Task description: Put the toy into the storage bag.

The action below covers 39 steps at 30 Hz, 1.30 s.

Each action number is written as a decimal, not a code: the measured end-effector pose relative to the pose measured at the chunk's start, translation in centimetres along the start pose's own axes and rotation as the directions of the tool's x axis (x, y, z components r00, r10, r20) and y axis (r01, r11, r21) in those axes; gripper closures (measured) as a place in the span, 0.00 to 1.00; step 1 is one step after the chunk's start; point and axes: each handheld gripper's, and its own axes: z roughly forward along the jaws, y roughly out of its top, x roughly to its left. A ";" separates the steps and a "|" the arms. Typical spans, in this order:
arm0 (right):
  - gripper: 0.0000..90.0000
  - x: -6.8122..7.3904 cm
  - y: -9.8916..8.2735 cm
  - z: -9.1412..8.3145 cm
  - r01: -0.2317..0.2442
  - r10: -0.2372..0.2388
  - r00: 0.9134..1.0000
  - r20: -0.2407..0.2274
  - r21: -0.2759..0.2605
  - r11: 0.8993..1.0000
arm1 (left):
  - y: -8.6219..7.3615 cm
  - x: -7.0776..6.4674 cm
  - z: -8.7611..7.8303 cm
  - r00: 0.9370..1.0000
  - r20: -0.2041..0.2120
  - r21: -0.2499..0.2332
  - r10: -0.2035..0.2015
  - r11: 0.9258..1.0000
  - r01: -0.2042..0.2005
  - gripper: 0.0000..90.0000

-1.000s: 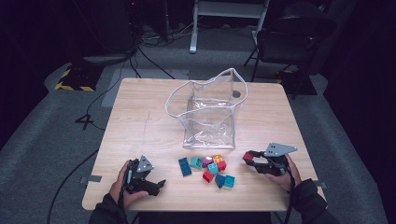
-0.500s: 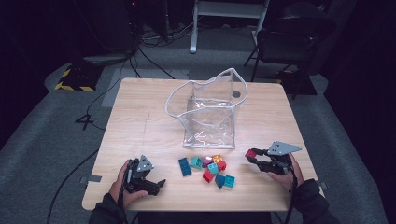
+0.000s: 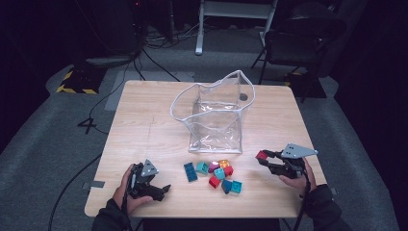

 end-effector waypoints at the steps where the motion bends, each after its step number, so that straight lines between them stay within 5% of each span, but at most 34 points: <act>1: 0.66 0.0 0.1 -0.2 0.003 -0.003 1.000 0.005 -0.007 1.000 | 0.0 0.0 0.0 1.000 0.003 -0.001 -0.006 1.000 0.006 0.00; 15: 0.66 -0.6 1.9 -2.0 -0.012 0.016 0.999 0.046 -0.074 0.997 | 0.0 0.0 0.0 1.000 -0.001 0.003 -0.006 1.000 0.006 0.00; 39: 0.66 -0.1 7.6 -3.3 0.057 -0.048 0.997 0.064 -0.157 0.986 | 0.0 0.0 0.0 1.000 -0.001 0.003 -0.007 1.000 0.007 0.00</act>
